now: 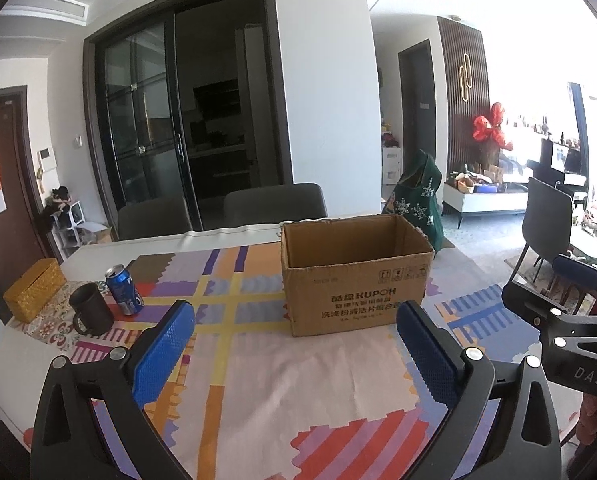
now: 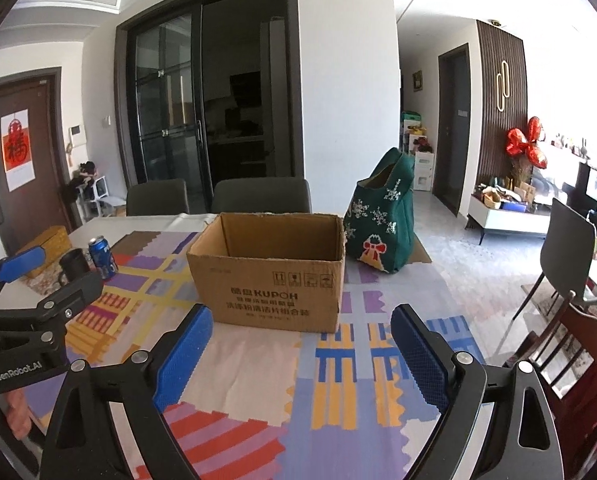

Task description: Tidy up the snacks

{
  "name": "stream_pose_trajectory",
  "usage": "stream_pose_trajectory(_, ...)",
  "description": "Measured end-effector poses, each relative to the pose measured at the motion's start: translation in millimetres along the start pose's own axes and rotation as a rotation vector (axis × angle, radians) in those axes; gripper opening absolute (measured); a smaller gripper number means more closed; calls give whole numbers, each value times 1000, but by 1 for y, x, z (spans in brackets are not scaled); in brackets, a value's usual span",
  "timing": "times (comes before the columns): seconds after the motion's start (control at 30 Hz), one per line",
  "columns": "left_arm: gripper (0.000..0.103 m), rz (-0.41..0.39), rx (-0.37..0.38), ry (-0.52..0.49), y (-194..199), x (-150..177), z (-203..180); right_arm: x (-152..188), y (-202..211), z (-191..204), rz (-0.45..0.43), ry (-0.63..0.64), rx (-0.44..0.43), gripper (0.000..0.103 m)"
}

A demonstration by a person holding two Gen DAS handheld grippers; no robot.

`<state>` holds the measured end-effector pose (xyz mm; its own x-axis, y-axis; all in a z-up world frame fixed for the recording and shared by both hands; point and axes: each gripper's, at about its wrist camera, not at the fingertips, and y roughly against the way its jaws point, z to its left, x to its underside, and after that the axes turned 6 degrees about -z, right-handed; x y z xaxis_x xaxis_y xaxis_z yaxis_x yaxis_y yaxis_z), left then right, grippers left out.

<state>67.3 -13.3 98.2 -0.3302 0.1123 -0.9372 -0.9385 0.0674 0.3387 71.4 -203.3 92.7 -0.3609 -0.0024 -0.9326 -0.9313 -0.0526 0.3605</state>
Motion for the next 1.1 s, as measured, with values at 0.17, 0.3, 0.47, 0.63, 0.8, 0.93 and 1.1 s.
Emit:
stream_pose_trajectory(0.17,103,-9,-6,10,9,2,3,0,8,-1,-9,1,-1,91)
stream_pose_trajectory(0.3,103,-15,-8,14,13,2,4,4,14,3,-13,11,-3,92)
stream_pose_trajectory(0.47,103,-18,-7,12,15,3,3,5,18,5,-14,11,-7,92)
stream_pose_trajectory(0.63,103,-18,-9,7,15,4,2,5,20,5,-18,9,-10,92)
stream_pose_trajectory(0.8,103,-13,-9,9,15,5,2,5,21,5,-13,6,-12,92)
stream_pose_trajectory(0.93,103,-9,-12,11,15,7,3,5,21,5,-9,8,-11,92)
stream_pose_trajectory(1.1,103,-2,-9,14,14,8,4,5,19,5,-4,9,-11,92)
